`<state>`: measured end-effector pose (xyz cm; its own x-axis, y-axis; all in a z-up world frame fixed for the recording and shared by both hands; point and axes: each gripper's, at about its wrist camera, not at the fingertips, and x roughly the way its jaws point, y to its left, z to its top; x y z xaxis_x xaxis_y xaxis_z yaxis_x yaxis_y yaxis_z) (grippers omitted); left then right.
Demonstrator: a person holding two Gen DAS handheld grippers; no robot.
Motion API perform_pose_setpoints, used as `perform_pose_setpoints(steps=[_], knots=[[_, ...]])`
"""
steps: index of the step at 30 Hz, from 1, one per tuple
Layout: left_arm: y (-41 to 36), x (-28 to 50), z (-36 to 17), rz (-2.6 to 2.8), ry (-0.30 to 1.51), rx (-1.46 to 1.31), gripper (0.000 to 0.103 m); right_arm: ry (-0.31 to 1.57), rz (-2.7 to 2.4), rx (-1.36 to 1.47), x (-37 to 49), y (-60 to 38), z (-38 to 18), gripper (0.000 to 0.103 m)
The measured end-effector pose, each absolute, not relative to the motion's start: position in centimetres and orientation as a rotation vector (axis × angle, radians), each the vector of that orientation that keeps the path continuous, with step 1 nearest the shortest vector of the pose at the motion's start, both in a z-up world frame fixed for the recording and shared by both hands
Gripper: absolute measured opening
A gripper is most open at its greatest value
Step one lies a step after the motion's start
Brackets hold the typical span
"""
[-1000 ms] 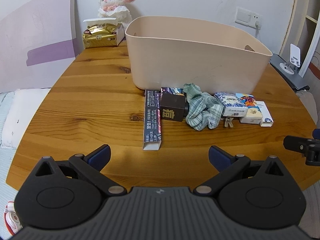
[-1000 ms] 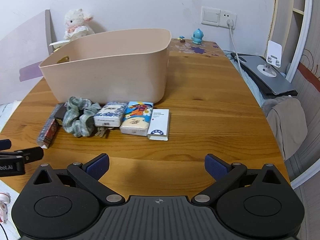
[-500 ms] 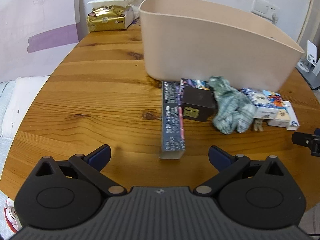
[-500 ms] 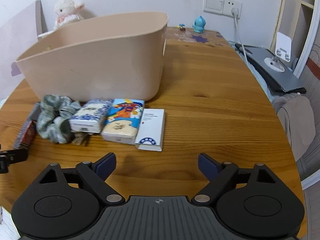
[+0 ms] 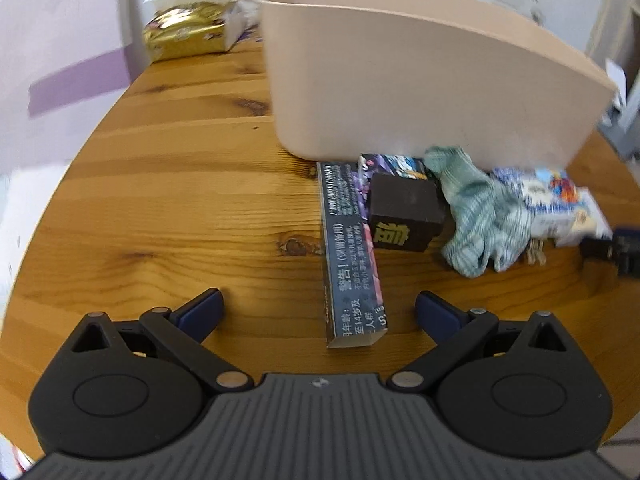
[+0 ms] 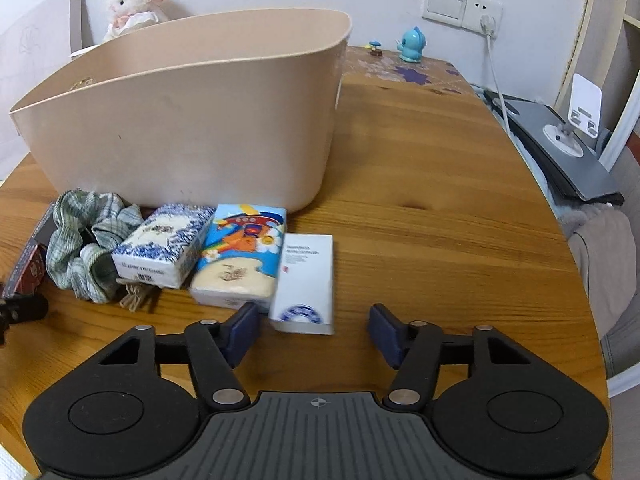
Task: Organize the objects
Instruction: 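Grasp the tall dark box with the left gripper while the right grasps the small white box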
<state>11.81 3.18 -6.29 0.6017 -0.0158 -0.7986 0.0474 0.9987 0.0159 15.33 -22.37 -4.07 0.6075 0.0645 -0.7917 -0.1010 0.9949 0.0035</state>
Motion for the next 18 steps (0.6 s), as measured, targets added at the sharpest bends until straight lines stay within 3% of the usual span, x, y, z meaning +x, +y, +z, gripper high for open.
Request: perform_pose_setpoints(steps=[3, 6, 9, 11, 13, 18], knots=[[3.1, 11.6, -6.0, -0.065, 0.906, 0.042, 0.091, 0.902, 0.115, -0.043, 15.1, -22.2, -4.0, 0.041], [3.1, 11.5, -5.7, -0.078, 0.886, 0.044, 0.072, 0.896, 0.120, -0.038, 14.9, -22.2, -3.8, 0.029], [3.2, 11.4, -5.5, -0.091, 0.875, 0.045, 0.053, 0.891, 0.134, -0.045, 14.6, -22.3, -3.9, 0.028], [3.2, 11.3, -5.5, -0.100, 0.870, 0.046, 0.045, 0.892, 0.141, -0.050, 14.3, -22.3, -3.9, 0.028], [3.4, 11.2, -5.4, -0.107, 0.865, 0.042, 0.029, 0.895, 0.146, -0.038, 14.1, -22.4, -3.8, 0.028], [3.9, 10.8, -5.3, -0.109, 0.873, 0.018, 0.025, 0.888, 0.146, -0.016, 13.6, -23.1, -3.4, 0.028]])
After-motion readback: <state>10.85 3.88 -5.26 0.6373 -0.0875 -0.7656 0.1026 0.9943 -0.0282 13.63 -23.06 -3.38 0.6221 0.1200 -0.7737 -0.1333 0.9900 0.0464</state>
